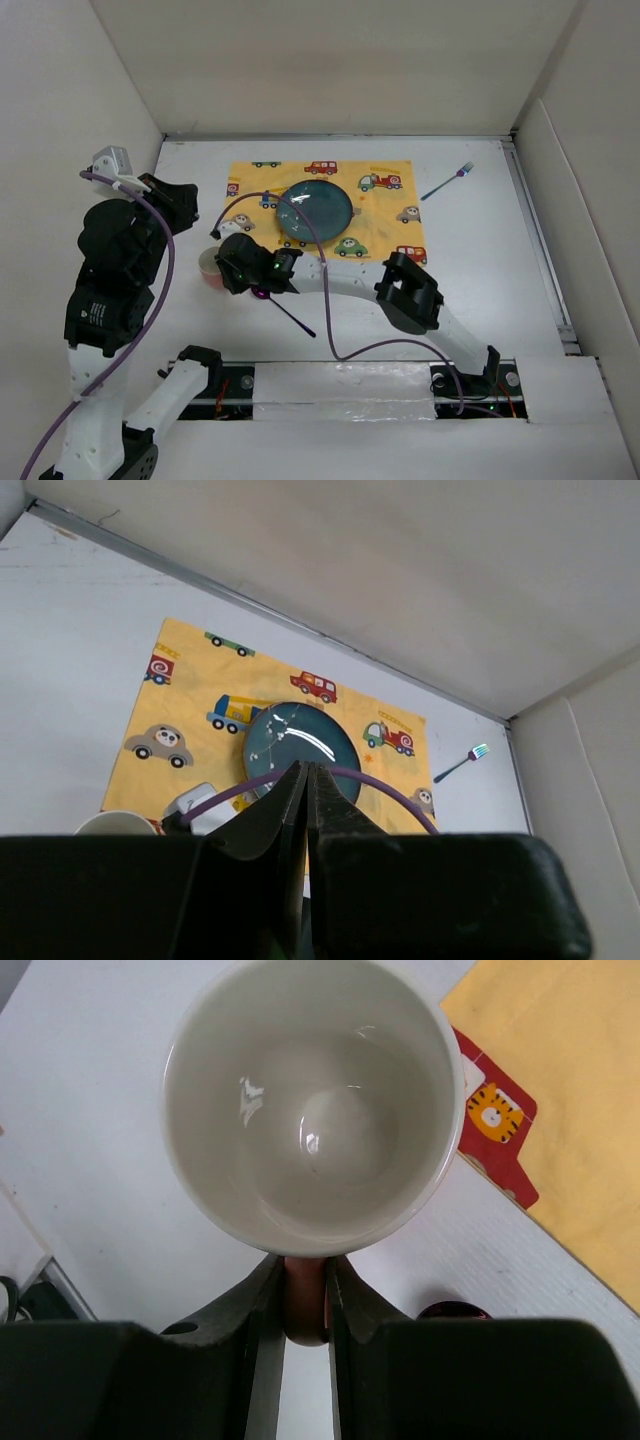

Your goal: Set the dinner table for one person

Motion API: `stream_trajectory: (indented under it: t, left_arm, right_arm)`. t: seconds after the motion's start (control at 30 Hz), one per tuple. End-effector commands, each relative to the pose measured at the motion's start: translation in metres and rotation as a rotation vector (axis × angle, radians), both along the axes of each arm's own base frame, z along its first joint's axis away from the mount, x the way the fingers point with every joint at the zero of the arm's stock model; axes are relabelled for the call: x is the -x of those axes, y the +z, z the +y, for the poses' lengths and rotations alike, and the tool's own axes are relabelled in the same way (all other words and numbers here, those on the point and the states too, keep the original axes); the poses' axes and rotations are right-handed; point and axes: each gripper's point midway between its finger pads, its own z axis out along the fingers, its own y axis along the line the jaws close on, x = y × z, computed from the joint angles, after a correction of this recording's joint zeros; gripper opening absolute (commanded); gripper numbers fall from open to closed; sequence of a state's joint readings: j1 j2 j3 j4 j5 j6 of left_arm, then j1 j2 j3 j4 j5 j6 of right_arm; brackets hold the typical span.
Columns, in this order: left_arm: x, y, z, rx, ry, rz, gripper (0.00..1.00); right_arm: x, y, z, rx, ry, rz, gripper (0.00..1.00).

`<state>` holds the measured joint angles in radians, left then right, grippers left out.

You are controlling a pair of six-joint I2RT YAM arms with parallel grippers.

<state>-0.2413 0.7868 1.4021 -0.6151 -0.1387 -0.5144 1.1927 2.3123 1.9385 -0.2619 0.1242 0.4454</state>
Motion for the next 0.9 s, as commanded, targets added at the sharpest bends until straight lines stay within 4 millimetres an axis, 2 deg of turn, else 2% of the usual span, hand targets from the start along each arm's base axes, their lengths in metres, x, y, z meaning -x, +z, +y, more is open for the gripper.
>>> stream_trajectory:
  t: [0.0, 0.03, 0.13, 0.17, 0.23, 0.27, 0.3, 0.37, 0.4, 0.5, 0.53, 0.6, 0.63, 0.67, 0.7, 0.73, 0.77, 0.87]
  left_arm:
    - [0.003, 0.011, 0.006, -0.003, 0.031, -0.034, 0.0]
    - [0.003, 0.012, 0.005, -0.006, 0.025, -0.037, 0.0]
    - [0.001, 0.015, 0.007, -0.017, 0.035, -0.051, 0.0]
    - [0.0, 0.016, 0.006, -0.022, 0.027, -0.057, 0.0]
    - [-0.001, 0.019, 0.005, -0.032, 0.02, -0.074, 0.0]
    - [-0.001, 0.019, 0.005, -0.036, 0.019, -0.079, 0.0]
    - [-0.001, 0.02, 0.007, -0.038, 0.027, -0.085, 0.0]
    - [-0.003, 0.017, 0.006, -0.055, 0.022, -0.084, 0.0]
    - [-0.003, 0.016, 0.005, -0.059, 0.018, -0.085, 0.0]
    - [-0.008, 0.006, 0.002, -0.079, 0.002, -0.075, 0.0]
    - [-0.012, 0.001, 0.001, -0.088, 0.001, -0.061, 0.0]
    - [-0.015, -0.003, -0.001, -0.102, -0.005, -0.056, 0.0]
    - [-0.021, -0.009, -0.003, -0.114, -0.009, -0.043, 0.0]
    - [-0.026, -0.015, -0.007, -0.13, -0.023, -0.037, 0.0]
    - [-0.029, -0.017, -0.008, -0.137, -0.026, -0.033, 0.0]
    - [-0.032, -0.02, -0.013, -0.142, -0.045, -0.027, 0.0]
    - [-0.035, -0.025, -0.015, -0.147, -0.051, -0.016, 0.0]
    - [-0.049, -0.037, -0.024, -0.152, -0.082, 0.005, 0.0]
  right_arm:
    - [-0.016, 0.081, 0.007, -0.17, -0.079, -0.096, 0.0]
    - [-0.016, 0.115, 0.005, -0.24, -0.085, -0.117, 0.0]
    - [-0.029, 0.162, -0.011, -0.339, -0.113, -0.13, 0.0]
    - [-0.042, 0.192, -0.029, -0.389, -0.145, -0.147, 0.0]
    - [-0.056, 0.219, -0.048, -0.443, -0.175, -0.154, 0.0]
    - [-0.063, 0.244, -0.065, -0.483, -0.198, -0.172, 0.0]
    - [-0.085, 0.243, -0.085, -0.473, -0.242, -0.175, 0.0]
    - [-0.107, 0.251, -0.115, -0.47, -0.302, -0.185, 0.0]
    - [-0.134, 0.252, -0.148, -0.46, -0.377, -0.205, 0.0]
    - [-0.174, 0.248, -0.205, -0.423, -0.5, -0.218, 0.0]
    - [-0.202, 0.237, -0.242, -0.393, -0.582, -0.222, 0.0]
    - [-0.225, 0.231, -0.279, -0.374, -0.664, -0.238, 0.0]
    - [-0.247, 0.223, -0.313, -0.348, -0.736, -0.246, 0.0]
    - [-0.258, 0.212, -0.328, -0.318, -0.772, -0.239, 0.0]
    - [-0.275, 0.209, -0.358, -0.304, -0.834, -0.248, 0.0]
    - [-0.277, 0.201, -0.358, -0.289, -0.835, -0.241, 0.0]
    - [-0.292, 0.2, -0.381, -0.28, -0.882, -0.249, 0.0]
    - [-0.32, 0.183, -0.417, -0.226, -0.963, -0.235, 0.0]
